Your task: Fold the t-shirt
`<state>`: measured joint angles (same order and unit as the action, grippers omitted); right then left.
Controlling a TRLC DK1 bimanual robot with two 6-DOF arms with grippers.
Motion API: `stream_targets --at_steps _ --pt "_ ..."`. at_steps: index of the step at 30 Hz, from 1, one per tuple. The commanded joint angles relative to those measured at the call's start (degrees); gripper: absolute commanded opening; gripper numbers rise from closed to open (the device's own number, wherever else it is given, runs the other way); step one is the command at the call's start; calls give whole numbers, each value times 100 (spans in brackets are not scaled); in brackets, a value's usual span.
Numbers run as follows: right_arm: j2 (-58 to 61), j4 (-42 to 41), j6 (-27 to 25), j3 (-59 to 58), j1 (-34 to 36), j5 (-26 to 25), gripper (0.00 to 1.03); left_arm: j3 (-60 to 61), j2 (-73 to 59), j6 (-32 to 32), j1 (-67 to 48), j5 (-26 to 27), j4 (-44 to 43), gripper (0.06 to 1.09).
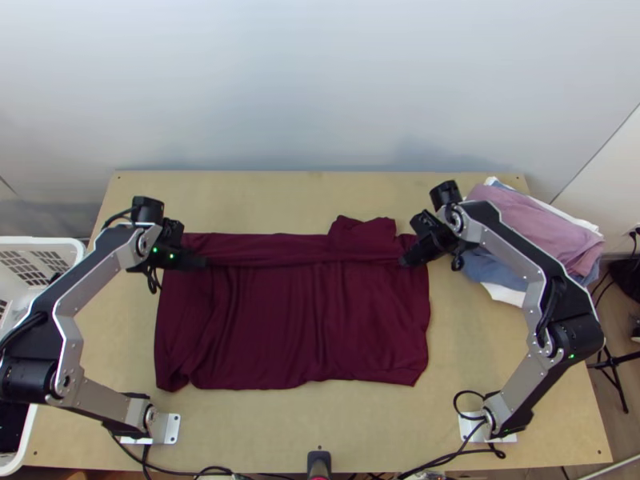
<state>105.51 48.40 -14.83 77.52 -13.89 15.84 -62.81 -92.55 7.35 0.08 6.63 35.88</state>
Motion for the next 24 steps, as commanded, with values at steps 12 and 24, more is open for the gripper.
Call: stream_targets --at_steps 12,24 --pt "-330 143 191 -123 -123 -107 99 -30 449 -173 265 5 -107 105" --pt "-1921 1022 -134 -1230 -914 -168 97 708 2048 2446 -684 -593 1703 103"
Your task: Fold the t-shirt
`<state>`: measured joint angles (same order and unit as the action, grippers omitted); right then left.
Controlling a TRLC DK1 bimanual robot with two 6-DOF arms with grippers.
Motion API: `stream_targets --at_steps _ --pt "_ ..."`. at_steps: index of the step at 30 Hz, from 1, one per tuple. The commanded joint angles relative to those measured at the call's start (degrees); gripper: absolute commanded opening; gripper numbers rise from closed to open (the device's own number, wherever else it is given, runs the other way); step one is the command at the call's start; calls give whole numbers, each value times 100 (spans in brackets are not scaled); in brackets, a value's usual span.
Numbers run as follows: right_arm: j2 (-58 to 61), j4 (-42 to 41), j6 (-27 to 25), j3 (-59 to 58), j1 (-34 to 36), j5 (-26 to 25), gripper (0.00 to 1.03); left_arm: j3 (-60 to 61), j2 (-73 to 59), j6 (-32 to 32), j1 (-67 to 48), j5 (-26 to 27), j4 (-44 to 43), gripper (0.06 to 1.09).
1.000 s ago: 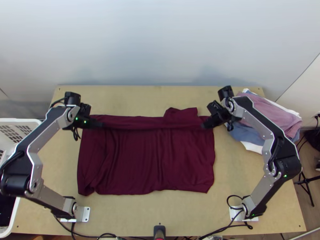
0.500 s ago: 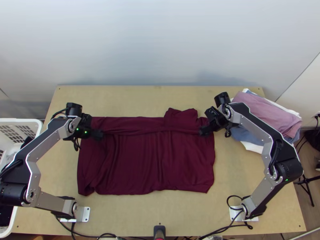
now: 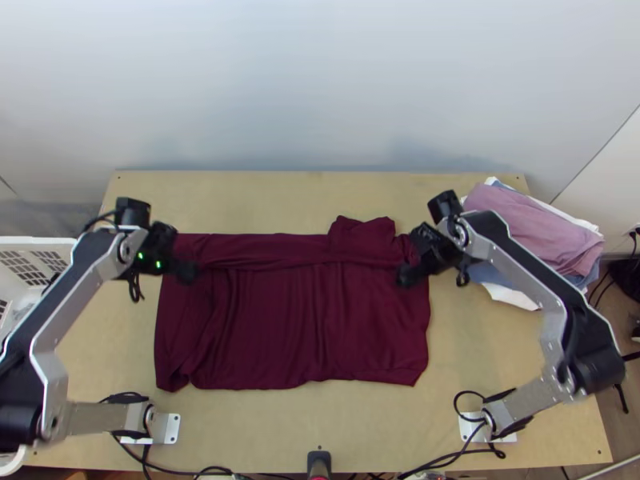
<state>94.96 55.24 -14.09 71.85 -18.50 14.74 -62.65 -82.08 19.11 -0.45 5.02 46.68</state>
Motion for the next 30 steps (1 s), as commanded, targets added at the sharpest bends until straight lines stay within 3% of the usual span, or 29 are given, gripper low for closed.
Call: stream_targets --at_steps 1,6,14,24,30 --pt "-1006 356 -217 -796 -523 -68 97 807 1186 1393 -852 -546 703 103" --pt "-1375 382 -340 -1543 -1059 -103 97 1027 1713 1789 -2047 -897 1291 103" --pt "-1603 593 -332 -1745 -1762 -165 97 965 1722 1806 -2970 -888 1915 100" --pt "-2016 619 -367 -2395 -2421 -191 98 1862 2293 1332 -4104 -1055 2153 101" --pt "-2210 523 -165 -2817 -2931 -631 98 2337 2671 769 -4780 -1337 2021 101"
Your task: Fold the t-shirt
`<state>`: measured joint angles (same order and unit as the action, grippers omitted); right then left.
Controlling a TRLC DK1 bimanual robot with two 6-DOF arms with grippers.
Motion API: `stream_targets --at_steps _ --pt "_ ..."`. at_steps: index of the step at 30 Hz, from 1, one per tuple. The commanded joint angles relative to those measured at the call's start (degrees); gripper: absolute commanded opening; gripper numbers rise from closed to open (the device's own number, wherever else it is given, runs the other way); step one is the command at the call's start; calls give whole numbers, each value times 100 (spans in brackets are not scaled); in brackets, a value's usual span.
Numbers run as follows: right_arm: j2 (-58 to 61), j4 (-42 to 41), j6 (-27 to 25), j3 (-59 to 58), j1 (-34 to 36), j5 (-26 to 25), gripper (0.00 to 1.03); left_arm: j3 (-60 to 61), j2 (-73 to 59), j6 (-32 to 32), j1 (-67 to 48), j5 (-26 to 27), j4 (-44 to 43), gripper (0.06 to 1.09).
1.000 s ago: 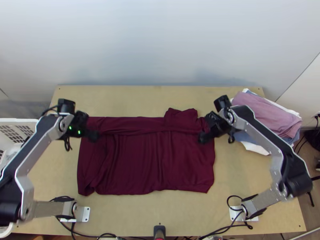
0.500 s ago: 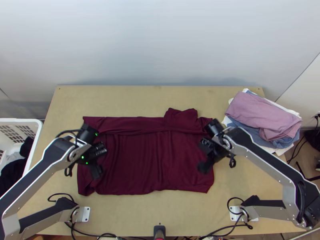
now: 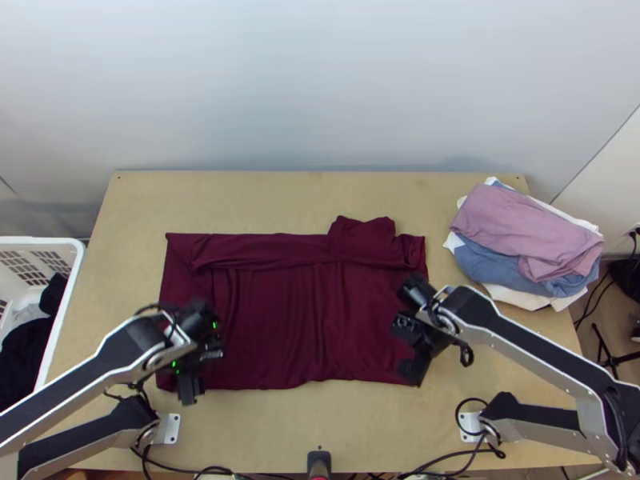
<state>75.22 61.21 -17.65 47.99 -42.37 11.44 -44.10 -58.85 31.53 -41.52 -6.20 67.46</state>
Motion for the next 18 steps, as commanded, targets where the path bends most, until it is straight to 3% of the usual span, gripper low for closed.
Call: stream_targets --at_steps 1,11,18 --pt "-245 -101 288 -483 -667 -362 98 507 348 -499 -682 -233 -110 101" --pt "-192 -593 464 -633 -922 -1065 93 982 550 -630 -673 -611 -673 100" --pt "-51 -883 473 -641 -1019 -1135 90 982 532 -745 -840 -620 -726 98"
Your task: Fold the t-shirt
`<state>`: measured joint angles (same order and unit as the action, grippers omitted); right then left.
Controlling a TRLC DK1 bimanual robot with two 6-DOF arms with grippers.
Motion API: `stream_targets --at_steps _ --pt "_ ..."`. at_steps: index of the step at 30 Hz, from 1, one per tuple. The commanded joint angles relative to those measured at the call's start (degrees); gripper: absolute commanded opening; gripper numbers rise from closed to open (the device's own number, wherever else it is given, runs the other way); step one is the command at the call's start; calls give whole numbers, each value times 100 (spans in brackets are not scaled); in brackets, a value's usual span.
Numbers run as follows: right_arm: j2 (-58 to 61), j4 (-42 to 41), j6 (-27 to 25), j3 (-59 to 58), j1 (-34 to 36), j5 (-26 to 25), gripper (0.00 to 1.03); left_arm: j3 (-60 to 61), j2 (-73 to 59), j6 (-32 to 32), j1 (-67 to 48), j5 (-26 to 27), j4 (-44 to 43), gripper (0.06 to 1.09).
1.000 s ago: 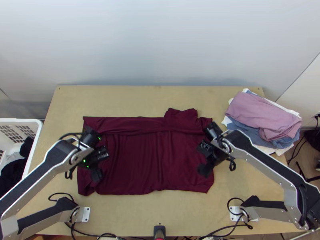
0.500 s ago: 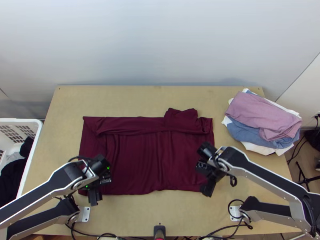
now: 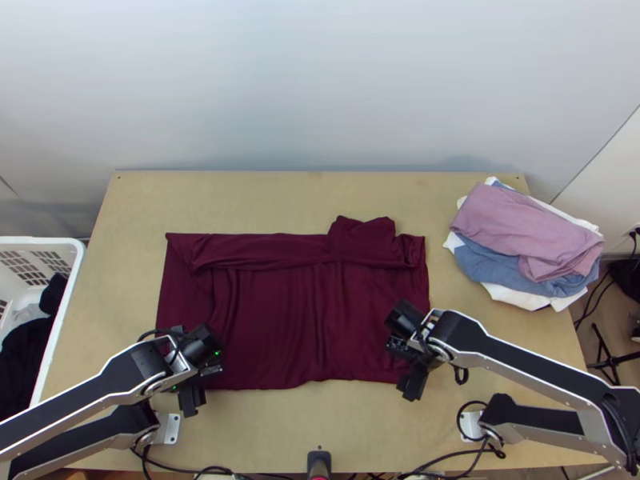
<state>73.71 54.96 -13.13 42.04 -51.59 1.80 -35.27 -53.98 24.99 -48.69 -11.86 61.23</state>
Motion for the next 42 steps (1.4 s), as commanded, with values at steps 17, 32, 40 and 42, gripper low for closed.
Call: stream_targets --at_steps 17,32,40,42 --pt "794 -820 56 -65 -184 -180 87 521 -69 199 413 -27 -630 94" --pt "697 -1154 -94 -275 -211 -172 19 442 36 340 1538 412 -990 34" --pt "240 -882 -401 -399 -193 -154 3 283 203 436 2074 562 -832 11" --pt "38 -873 -516 -486 -97 -154 3 187 221 559 2311 579 -815 10"
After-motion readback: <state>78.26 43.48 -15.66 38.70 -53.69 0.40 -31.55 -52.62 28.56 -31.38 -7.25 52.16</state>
